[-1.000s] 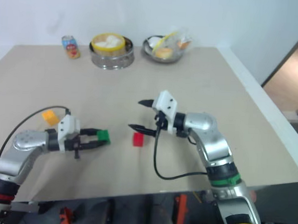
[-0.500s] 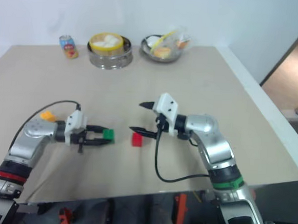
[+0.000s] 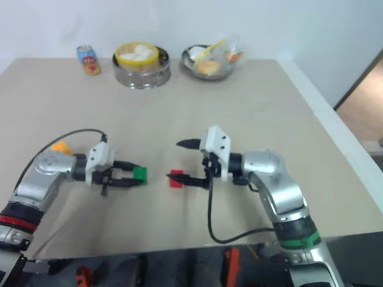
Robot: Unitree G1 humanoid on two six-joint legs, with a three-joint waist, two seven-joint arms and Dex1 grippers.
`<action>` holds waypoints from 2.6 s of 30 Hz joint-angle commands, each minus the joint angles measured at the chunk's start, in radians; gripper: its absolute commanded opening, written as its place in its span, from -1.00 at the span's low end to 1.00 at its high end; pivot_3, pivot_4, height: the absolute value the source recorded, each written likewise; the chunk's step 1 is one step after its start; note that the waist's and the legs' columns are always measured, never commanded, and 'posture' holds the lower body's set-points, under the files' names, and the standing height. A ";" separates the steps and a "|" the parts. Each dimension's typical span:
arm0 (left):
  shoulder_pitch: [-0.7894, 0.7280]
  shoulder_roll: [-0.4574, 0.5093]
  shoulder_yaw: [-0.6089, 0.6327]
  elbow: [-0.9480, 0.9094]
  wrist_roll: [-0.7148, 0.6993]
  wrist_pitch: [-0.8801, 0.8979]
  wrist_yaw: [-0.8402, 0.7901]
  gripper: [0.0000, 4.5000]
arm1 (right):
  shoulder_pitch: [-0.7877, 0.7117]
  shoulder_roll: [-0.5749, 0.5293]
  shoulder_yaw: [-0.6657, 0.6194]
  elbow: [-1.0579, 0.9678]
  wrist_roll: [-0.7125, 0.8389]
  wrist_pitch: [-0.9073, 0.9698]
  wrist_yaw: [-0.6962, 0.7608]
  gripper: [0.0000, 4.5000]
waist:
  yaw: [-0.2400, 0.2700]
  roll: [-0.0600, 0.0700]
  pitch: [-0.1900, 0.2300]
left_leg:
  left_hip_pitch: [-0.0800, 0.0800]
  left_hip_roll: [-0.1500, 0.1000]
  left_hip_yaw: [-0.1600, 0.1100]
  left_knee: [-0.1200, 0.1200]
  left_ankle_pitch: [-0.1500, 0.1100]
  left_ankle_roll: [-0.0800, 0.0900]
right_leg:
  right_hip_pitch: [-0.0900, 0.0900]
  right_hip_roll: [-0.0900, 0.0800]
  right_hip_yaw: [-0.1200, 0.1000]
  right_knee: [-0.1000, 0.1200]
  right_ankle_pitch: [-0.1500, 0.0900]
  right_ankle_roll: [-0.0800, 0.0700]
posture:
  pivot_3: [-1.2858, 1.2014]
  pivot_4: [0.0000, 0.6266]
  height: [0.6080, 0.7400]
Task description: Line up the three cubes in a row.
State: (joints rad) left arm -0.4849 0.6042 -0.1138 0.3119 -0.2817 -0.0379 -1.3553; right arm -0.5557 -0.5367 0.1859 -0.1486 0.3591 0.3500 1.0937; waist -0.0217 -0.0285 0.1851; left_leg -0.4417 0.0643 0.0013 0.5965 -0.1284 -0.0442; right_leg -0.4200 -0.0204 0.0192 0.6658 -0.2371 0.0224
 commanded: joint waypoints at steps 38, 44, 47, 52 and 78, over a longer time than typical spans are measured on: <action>0.272 -0.461 0.496 -0.741 0.232 0.471 1.529 0.98 | -0.063 0.010 0.013 0.088 -0.037 -0.132 0.082 1.00 | 0.001 -0.006 -0.001 | 0.003 -0.001 0.000 0.006 0.000 0.000 | 0.006 -0.001 0.001 0.000 0.004 0.003 | 0.03 -0.52 1.00; 0.275 -0.563 0.425 -0.708 0.298 0.481 1.630 0.98 | -0.072 0.009 0.013 0.104 -0.047 -0.139 0.097 1.00 | 0.001 -0.007 0.000 | 0.003 -0.001 0.000 0.006 0.000 0.000 | 0.006 -0.001 0.001 0.000 0.004 0.003 | 0.03 -0.52 1.00; 0.253 -0.589 0.413 -0.660 0.292 0.484 1.640 0.98 | -0.070 0.005 0.013 0.104 -0.051 -0.140 0.100 1.00 | 0.001 -0.007 0.000 | 0.003 -0.001 0.000 0.006 0.000 0.000 | 0.006 -0.001 0.001 -0.001 0.004 0.003 | 0.03 -0.52 1.00; 0.200 -0.597 0.454 -0.564 0.269 0.473 1.676 0.98 | -0.068 0.005 0.010 0.097 -0.058 -0.135 0.094 1.00 | 0.001 -0.007 0.000 | 0.003 -0.001 -0.001 0.006 0.000 0.000 | 0.006 -0.001 0.001 -0.001 0.004 0.003 | 0.03 -0.52 1.00; 0.172 -0.473 0.482 -0.429 0.168 0.406 1.526 -0.42 | -0.063 0.011 0.007 0.090 -0.066 -0.135 0.070 1.00 | 0.001 -0.007 0.000 | 0.003 -0.001 -0.001 0.006 0.000 -0.001 | 0.005 -0.001 0.001 -0.001 0.004 0.004 | 0.03 -0.52 1.00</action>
State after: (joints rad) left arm -0.3131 0.0959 0.3665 -0.0953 -0.0911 0.4034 0.2323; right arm -0.6026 -0.5277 0.2049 -0.0356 0.2887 0.2276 1.1712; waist -0.0211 -0.0359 0.1851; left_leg -0.4392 0.0633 0.0007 0.6018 -0.1287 -0.0450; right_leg -0.4150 -0.0209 0.0197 0.6650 -0.2335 0.0254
